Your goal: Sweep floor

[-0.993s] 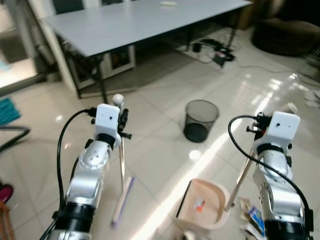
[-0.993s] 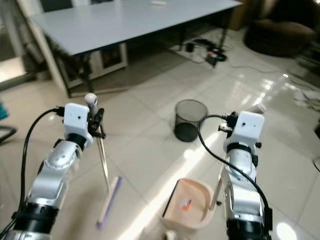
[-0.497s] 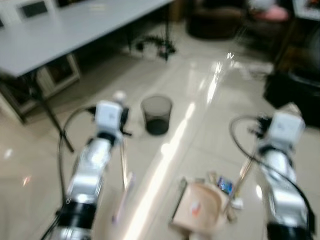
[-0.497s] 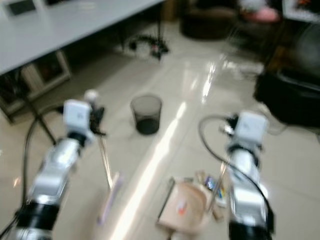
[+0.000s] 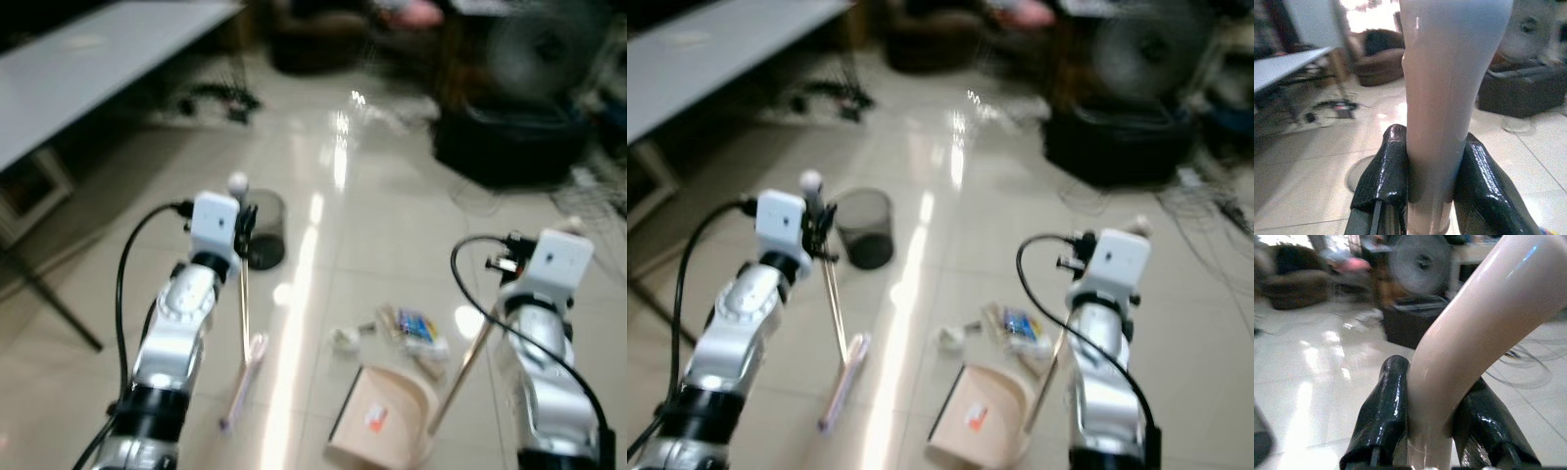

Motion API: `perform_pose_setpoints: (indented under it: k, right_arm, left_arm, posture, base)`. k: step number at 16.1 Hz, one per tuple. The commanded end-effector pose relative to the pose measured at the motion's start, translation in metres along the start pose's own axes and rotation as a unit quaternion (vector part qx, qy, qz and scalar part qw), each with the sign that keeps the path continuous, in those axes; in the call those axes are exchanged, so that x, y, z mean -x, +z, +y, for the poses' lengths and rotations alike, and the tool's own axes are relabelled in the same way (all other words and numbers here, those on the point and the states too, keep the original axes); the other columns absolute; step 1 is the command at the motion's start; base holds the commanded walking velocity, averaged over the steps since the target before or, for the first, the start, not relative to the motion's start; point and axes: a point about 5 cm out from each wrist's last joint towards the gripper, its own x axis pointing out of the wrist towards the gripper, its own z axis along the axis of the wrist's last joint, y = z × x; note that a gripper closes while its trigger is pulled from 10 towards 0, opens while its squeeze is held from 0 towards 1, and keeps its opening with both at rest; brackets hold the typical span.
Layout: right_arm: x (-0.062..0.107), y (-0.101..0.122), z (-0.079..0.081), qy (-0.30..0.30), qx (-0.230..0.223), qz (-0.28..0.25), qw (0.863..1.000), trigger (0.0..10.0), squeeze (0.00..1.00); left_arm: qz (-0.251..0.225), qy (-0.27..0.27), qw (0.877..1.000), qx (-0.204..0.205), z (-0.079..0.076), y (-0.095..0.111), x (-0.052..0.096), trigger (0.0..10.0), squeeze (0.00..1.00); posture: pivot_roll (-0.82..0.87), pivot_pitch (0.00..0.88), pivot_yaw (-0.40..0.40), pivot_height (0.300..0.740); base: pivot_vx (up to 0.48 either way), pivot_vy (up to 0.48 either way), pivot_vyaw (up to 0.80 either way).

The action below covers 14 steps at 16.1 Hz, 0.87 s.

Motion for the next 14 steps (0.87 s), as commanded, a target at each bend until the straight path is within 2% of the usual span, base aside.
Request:
perform_pose_setpoints:
  k: [1,2,3,4,6,9,11,12,14]
  right_arm:
    - [0.0,0.011,0.001,-0.002,-0.002,-0.023,1.0,10.0,0.0]
    - [0.0,0.011,0.002,-0.001,-0.002,-0.022,1.0,10.0,0.0]
    - [0.0,0.012,0.004,0.005,0.002,-0.023,1.0,10.0,0.0]
    - [-0.002,0.013,0.006,0.012,0.029,-0.032,0.999,10.0,0.0]
    - [-0.006,0.014,0.005,0.006,0.062,-0.036,0.997,10.0,0.0]
    - [-0.011,0.019,0.002,0.008,0.089,-0.048,0.995,10.0,0.0]
    - [-0.012,0.024,0.0,0.007,0.066,-0.056,0.996,10.0,0.0]
    - [-0.012,0.027,0.0,0.009,0.03,-0.06,0.998,10.0,0.0]
    - [-0.013,0.03,0.001,0.017,0.025,-0.065,0.997,10.0,0.0]
  left_arm:
    - [-0.023,0.001,1.0,-0.008,0.003,0.01,-0.002,10.0,0.0]
    - [-0.024,0.0,1.0,-0.008,0.002,0.01,-0.003,10.0,0.0]
    - [-0.037,0.0,0.999,-0.025,0.002,0.013,-0.002,10.0,0.0]
    - [-0.036,-0.002,0.998,-0.042,0.0,0.014,-0.001,10.0,0.0]
    - [-0.038,0.0,0.999,-0.027,-0.001,0.013,0.001,10.0,0.0]
    - [-0.054,0.021,0.998,0.0,0.007,0.02,0.0,10.0,0.0]
    - [-0.069,0.021,0.997,-0.014,0.009,0.024,-0.001,10.0,0.0]
    - [-0.078,0.012,0.996,-0.028,0.006,0.026,-0.001,10.0,0.0]
    - [-0.079,-0.001,0.996,-0.029,0.002,0.026,-0.001,10.0,0.0]
  posture:
    - [-0.05,0.0,0.057,0.74]
    - [-0.05,0.0,0.054,0.74]
    - [-0.05,0.0,0.052,0.74]
    - [-0.05,0.0,0.049,0.74]
    - [-0.04,0.0,0.045,0.74]
    - [-0.04,0.0,0.042,0.74]
    - [-0.04,0.0,0.039,0.74]
    - [-0.04,0.0,0.042,0.74]
    - [-0.04,0.0,0.041,0.74]
  base:
    - [0.0,0.405,-0.8]
    - [0.0,0.405,-0.8]
    - [0.0,0.0,-0.8]
    - [0.0,-0.48,0.0]
    - [0.0,-0.48,0.0]
    - [0.0,0.0,0.0]
    - [0.0,0.0,0.0]
    - [0.0,0.0,0.0]
    - [0.0,0.0,-0.54]
